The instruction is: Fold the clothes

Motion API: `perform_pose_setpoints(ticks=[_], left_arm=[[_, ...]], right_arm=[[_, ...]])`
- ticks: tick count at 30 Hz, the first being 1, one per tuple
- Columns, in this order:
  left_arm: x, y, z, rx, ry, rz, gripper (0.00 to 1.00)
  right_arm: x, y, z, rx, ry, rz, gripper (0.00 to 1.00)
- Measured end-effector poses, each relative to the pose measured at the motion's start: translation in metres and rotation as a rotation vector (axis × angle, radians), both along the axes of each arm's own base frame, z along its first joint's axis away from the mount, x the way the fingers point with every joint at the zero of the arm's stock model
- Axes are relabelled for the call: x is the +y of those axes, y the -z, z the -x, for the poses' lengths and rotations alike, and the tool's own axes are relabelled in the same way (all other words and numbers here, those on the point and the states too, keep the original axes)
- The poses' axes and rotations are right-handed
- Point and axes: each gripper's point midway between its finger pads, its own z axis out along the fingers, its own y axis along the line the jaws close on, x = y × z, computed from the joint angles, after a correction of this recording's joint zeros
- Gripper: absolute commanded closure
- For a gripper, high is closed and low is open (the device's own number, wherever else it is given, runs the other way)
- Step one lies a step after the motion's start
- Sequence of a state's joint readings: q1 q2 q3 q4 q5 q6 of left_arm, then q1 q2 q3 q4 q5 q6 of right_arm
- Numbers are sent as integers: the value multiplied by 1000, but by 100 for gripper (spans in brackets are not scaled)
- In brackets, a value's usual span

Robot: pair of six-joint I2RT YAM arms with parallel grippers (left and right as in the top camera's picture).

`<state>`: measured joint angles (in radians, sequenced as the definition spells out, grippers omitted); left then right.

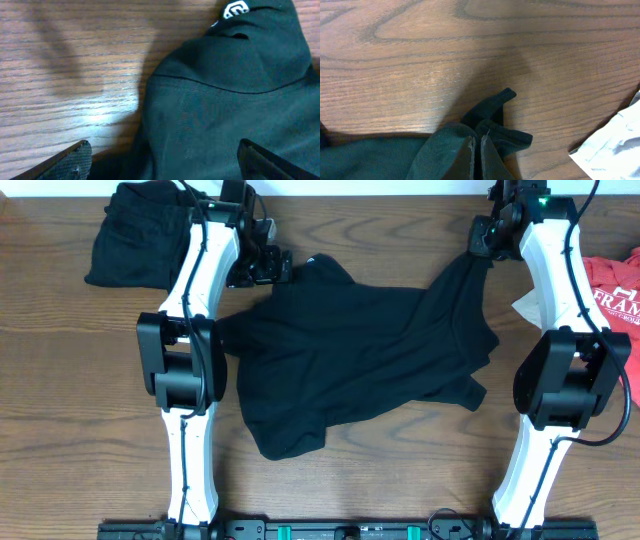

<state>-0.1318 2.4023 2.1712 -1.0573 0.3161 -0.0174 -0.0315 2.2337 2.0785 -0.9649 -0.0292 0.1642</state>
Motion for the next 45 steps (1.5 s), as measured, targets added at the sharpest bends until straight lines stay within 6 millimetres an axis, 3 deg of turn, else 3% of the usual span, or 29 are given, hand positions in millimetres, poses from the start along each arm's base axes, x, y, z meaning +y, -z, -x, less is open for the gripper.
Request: perform_pose_setpoints(ticks=[6, 14, 17, 23, 27, 36, 41, 45], left_arm=[[-11, 6, 1, 4, 26, 5, 7], [-22, 44, 10, 78, 60, 2, 8], [-26, 44, 9, 72, 65, 4, 18], [-27, 44, 3, 48, 63, 8, 63], [-29, 43, -4, 14, 70, 12, 82], [-28, 35, -43, -152, 56, -8, 87], [-23, 26, -69, -266, 37, -37, 90], [-12, 19, -88, -343, 3, -68, 93]], right_arm=[[0, 0, 1, 3, 0, 0, 99], [0, 1, 1, 6, 0, 0, 99], [0, 1, 1, 6, -1, 0, 99], [0, 1, 2, 7, -1, 0, 99], [-1, 1, 2, 7, 3, 7, 99], [-8, 0, -1, -2, 7, 49, 99], [-10, -6, -16, -67, 12, 60, 99], [-12, 6, -31, -102, 12, 63, 99]])
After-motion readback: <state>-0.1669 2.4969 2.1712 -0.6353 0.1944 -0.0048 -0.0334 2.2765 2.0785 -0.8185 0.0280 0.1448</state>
